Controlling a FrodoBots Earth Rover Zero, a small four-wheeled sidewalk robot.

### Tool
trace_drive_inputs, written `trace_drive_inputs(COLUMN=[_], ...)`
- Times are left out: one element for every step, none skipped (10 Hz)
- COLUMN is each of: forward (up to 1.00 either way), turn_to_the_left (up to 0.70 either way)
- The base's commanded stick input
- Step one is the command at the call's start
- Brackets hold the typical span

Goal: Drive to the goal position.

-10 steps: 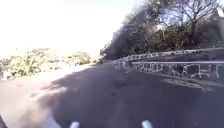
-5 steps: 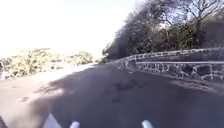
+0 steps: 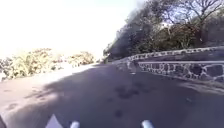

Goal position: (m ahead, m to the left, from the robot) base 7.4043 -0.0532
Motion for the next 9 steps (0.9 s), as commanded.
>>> trace_drive_inputs(forward=[0.7,0.7,0.7,0.7,0.7,0.7,0.7,0.7,0.7], turn_to_the_left=[0.0,0.0,0.0,0.0,0.0,0.0,0.0,0.0,0.0])
